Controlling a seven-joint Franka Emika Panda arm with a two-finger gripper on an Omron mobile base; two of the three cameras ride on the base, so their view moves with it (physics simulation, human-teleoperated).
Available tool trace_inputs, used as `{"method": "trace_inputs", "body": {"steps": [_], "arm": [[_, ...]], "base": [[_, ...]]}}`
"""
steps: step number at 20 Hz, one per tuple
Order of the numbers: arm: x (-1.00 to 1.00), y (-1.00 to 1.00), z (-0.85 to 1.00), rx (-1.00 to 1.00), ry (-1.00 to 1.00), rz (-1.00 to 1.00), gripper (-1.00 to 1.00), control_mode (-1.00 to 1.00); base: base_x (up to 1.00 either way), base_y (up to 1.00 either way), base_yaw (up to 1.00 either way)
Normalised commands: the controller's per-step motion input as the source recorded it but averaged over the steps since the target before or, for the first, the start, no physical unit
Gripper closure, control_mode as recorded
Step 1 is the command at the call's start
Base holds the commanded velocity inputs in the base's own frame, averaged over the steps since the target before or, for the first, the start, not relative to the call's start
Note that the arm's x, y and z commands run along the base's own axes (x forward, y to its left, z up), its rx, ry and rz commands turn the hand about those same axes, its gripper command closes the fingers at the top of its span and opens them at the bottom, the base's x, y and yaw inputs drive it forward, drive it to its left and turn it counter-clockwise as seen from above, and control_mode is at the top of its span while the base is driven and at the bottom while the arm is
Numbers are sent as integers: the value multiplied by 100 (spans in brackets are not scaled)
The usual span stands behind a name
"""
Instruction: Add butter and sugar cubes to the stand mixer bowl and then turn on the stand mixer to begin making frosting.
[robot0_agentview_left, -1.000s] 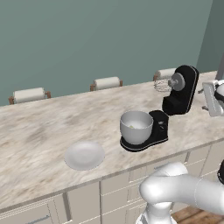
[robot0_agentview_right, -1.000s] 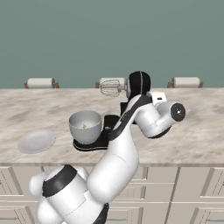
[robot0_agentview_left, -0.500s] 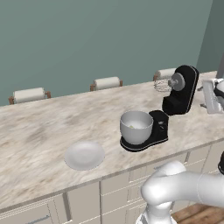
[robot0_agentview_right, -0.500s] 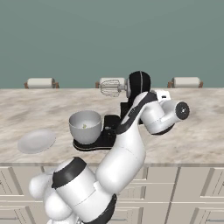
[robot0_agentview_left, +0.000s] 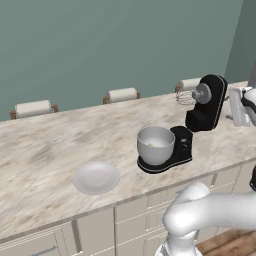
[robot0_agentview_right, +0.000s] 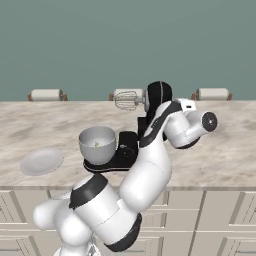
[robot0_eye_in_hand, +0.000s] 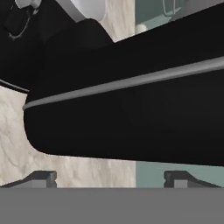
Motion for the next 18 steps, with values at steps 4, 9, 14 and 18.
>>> {"method": "trace_inputs", "body": {"steps": [4, 9, 14, 18], "arm": [[13, 0, 0, 0, 0, 5, -100, -100], [1, 5, 0, 0, -3, 12, -100, -100], [-19, 31, 0, 0, -7, 20, -100, -100], [-24, 62, 0, -6, -4, 22, -100, -100]], "base": [[0, 0, 0], [0, 0, 0], [0, 0, 0], [0, 0, 0]]}}
